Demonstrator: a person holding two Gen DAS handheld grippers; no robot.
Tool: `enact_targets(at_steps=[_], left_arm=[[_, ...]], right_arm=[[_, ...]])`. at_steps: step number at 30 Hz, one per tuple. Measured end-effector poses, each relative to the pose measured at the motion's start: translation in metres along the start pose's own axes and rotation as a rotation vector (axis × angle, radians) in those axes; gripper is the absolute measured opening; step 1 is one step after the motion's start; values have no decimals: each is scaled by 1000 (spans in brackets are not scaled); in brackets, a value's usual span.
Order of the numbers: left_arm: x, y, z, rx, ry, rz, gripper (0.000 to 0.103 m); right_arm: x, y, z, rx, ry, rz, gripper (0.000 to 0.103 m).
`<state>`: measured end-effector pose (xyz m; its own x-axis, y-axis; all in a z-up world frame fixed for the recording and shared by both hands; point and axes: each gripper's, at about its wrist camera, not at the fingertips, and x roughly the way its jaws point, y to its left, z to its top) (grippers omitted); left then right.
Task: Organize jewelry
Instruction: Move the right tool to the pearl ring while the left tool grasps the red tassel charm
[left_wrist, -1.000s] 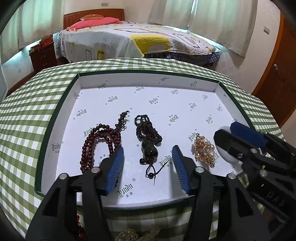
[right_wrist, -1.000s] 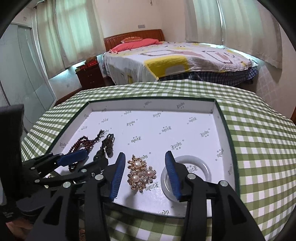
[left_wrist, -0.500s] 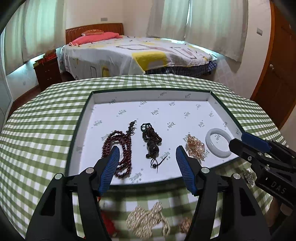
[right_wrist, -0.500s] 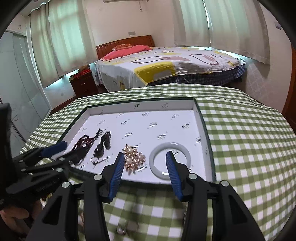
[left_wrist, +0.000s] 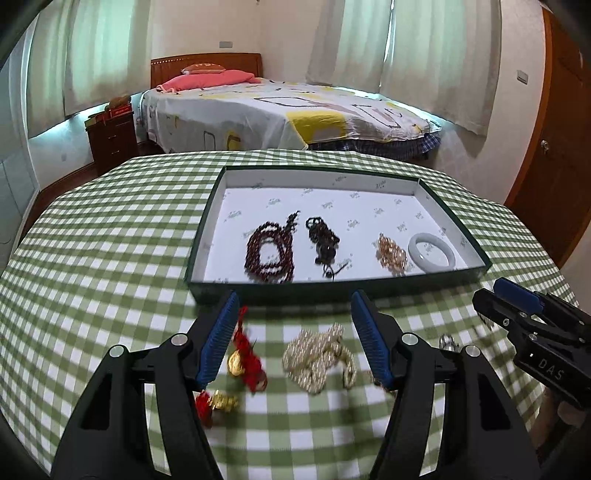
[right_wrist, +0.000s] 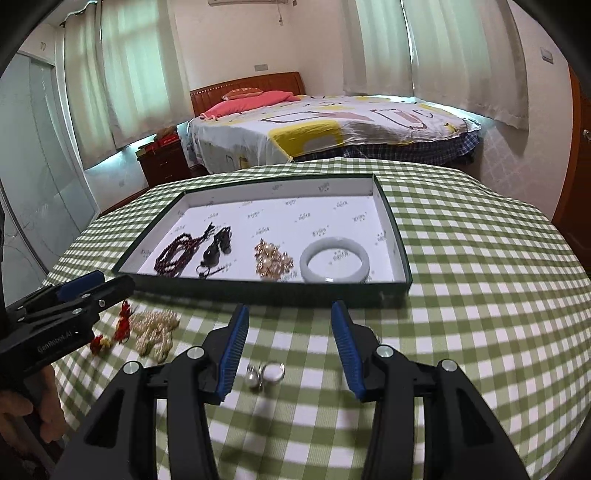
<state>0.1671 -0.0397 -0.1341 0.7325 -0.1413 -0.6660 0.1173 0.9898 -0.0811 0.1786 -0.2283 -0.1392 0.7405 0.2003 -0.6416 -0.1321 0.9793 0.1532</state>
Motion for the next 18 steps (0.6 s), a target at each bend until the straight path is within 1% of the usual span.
enact_targets(at_steps=[9,18], left_arm=[[-20,9,-21,-7,-6,28,62],[-33,21,-32,-20,-12,58,62]], right_arm=[[-13,4,-16,-9,-4,-5,47],[-23,9,-22,-18,-18,-5,47]])
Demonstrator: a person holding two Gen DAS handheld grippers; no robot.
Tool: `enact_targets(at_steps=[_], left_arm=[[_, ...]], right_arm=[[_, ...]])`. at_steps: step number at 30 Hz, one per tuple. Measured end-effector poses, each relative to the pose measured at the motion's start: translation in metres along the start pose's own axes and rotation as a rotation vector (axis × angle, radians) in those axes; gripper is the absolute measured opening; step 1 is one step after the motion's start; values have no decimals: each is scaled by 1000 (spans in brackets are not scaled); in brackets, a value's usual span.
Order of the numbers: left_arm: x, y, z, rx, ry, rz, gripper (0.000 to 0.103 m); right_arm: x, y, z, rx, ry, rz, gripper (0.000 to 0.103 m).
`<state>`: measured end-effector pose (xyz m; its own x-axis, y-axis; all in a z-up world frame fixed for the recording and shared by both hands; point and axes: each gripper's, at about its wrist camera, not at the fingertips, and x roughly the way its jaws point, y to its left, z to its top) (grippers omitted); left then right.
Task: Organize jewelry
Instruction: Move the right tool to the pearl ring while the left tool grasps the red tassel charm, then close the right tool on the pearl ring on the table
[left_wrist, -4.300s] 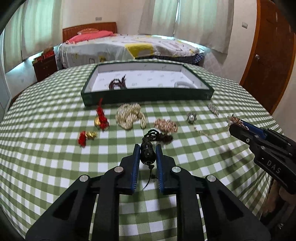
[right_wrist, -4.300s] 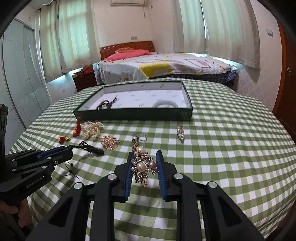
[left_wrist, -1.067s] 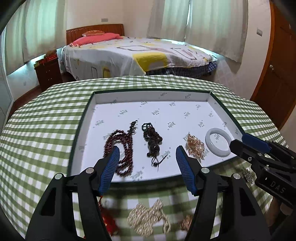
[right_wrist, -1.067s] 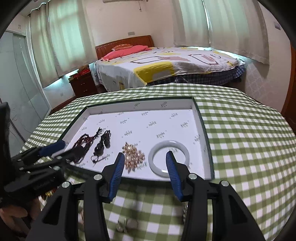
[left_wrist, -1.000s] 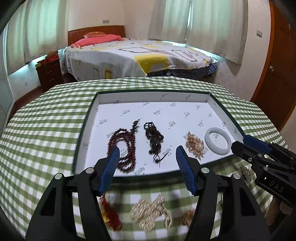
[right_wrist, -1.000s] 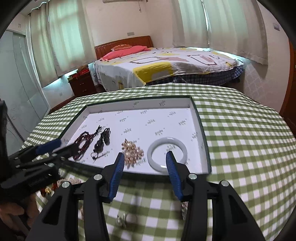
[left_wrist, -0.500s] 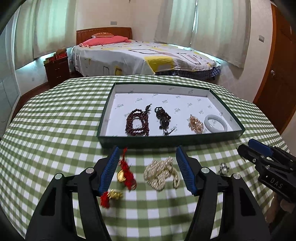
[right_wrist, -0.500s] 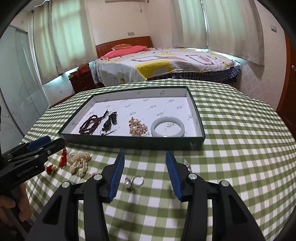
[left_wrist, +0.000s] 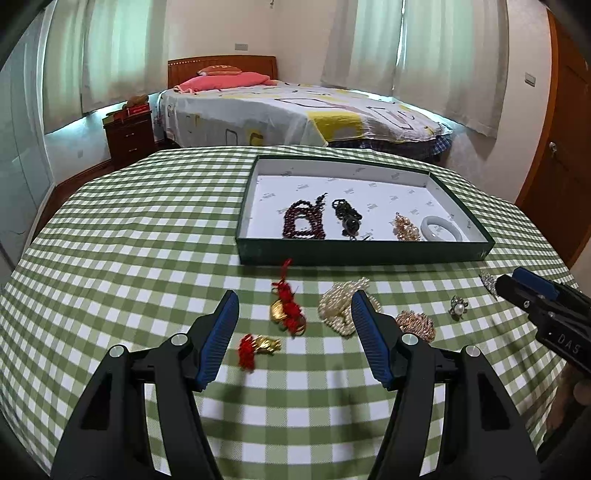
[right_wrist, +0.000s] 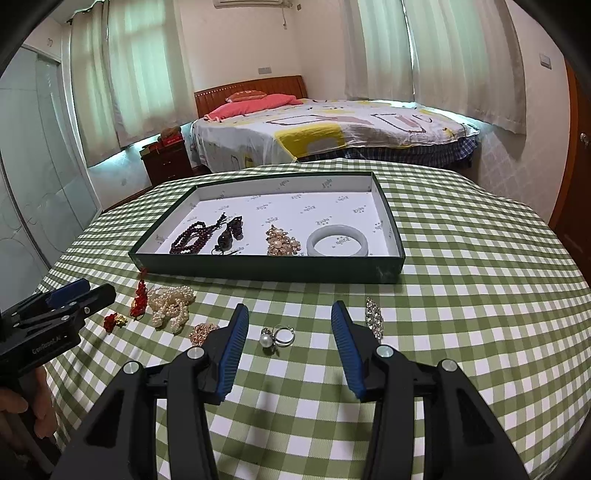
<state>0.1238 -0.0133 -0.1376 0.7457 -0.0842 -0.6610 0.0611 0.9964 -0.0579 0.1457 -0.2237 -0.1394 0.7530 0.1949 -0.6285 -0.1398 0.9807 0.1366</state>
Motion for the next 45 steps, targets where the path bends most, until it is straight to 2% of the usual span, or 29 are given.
enact_targets(at_steps=[9,19,26,30,38,45], left_arm=[[-1,20,-21,-26,33,42,62],[20,32,-29,-56,88,53,61],[35,30,-26,-54,125,26,47],[36,28,-28,-31,118,15,26],[32,28,-30,-41,106,6,17],[26,34,-30,-54,96,10,17]], right_arm=[[-5,0,-10,1,4,2,47],[0,1,-15,0,22,9,47],[6,2,-18,-1,42,11,47],[8,3,-19,0,50,10,47],[9,3,-21,1,56,12,47],[13,10,-20,-12,66,19,47]])
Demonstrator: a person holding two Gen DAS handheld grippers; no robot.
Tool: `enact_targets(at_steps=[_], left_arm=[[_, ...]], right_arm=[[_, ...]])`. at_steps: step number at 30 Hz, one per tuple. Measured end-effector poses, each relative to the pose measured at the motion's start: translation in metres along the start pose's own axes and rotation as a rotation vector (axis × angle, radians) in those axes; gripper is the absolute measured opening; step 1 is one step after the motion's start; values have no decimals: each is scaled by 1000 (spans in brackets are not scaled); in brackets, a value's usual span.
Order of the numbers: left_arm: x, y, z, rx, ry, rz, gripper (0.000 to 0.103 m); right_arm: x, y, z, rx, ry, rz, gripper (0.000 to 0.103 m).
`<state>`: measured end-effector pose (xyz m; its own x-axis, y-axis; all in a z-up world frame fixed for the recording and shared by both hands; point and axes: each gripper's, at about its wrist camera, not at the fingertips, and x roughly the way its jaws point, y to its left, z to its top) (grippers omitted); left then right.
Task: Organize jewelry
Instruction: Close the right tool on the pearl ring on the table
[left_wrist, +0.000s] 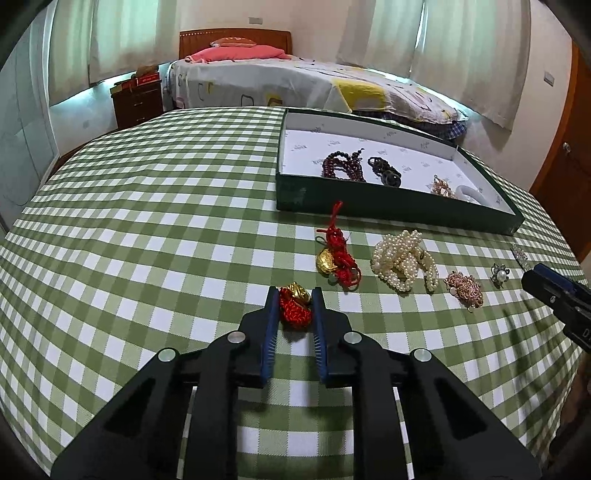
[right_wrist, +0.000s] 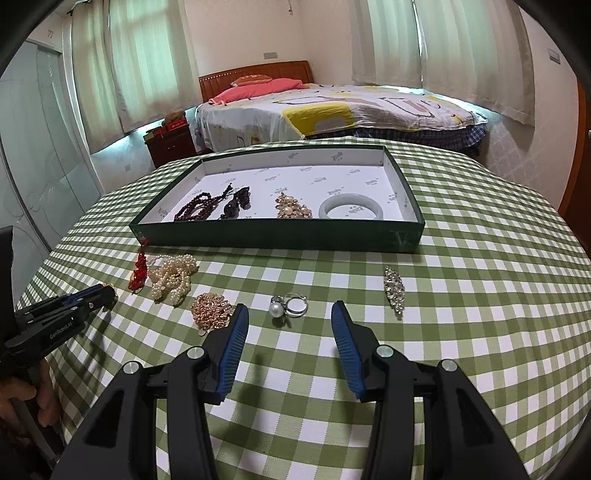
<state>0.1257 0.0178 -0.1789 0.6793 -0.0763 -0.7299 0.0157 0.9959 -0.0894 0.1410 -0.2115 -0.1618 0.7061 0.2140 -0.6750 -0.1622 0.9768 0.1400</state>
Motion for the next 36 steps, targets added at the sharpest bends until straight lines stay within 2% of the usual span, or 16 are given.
enact_targets(at_steps=[12,17,23,36], left_arm=[[-7,3,5,7,-26,15,17],[-6,5,7,3,-29,22,17],[-4,7,7,-2,-21,24,17],[-6,3,7,8,-32,21,17]], right_arm=[[21,10,9,-29,48,-3,46],[33,10,10,-30,97,3,33],[35,10,6,-40,113,3,17],[20,9,4,-35,75,13,17]])
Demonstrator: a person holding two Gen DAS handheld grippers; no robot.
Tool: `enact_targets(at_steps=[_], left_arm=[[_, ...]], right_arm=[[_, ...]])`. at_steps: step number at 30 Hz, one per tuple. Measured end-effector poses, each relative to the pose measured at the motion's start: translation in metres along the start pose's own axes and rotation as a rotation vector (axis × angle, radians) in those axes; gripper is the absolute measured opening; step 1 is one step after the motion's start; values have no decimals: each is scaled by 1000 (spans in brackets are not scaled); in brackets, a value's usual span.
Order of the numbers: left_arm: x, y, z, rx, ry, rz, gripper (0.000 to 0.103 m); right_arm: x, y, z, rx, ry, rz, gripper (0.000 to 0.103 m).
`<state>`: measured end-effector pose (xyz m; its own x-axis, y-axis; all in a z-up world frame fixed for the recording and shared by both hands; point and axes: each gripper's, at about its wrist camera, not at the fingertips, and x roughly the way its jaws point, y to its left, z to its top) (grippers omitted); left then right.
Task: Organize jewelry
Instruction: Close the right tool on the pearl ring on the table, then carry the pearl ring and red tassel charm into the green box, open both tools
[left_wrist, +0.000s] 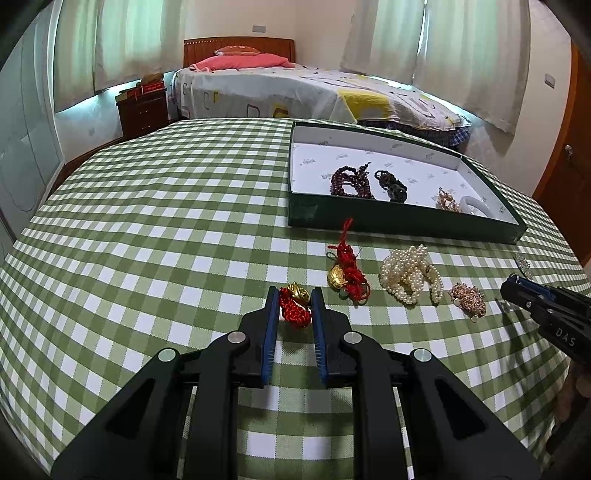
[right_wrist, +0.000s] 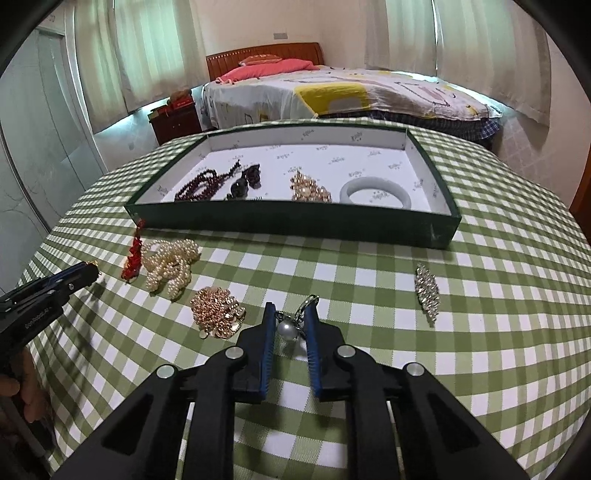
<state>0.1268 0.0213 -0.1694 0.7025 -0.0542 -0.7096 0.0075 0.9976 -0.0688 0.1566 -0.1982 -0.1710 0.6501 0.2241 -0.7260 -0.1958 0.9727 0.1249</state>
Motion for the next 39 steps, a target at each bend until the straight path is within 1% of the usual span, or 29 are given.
enact_targets(at_steps=[7,12,19,23,27,29,32,35,39], left_arm=[[-9,-3,6,5,-20,-10,17],[-19,-10,19,14,-50,-30,17],[-20,-27,51,19,-84,-85,17],[-13,-39,74,32,-105,-109,17],[4,-51,103,55,-127,-118,17],[16,-54,117,55,-121,-127,17],[44,-58,139,53,-96,-128,17],[74,-59,153,56,-59,-117,17],[114,-56,165,53,8,-102,17]], right_arm=[[-13,0,7,-3,-35,1,17],[-22,-4,16,-2,-66,1,17],[-31,-10,43,-9,-121,-11,17],[-31,-18,68,-13,-161,-23,17],[-25,-27,95,-19,-193,-32,17],[-19,-30,108,-34,-208,-41,17],[-6,-39,123,-48,-203,-44,17],[22,-55,137,-31,-158,-23,17],[57,-70,142,-23,-89,-27,17]])
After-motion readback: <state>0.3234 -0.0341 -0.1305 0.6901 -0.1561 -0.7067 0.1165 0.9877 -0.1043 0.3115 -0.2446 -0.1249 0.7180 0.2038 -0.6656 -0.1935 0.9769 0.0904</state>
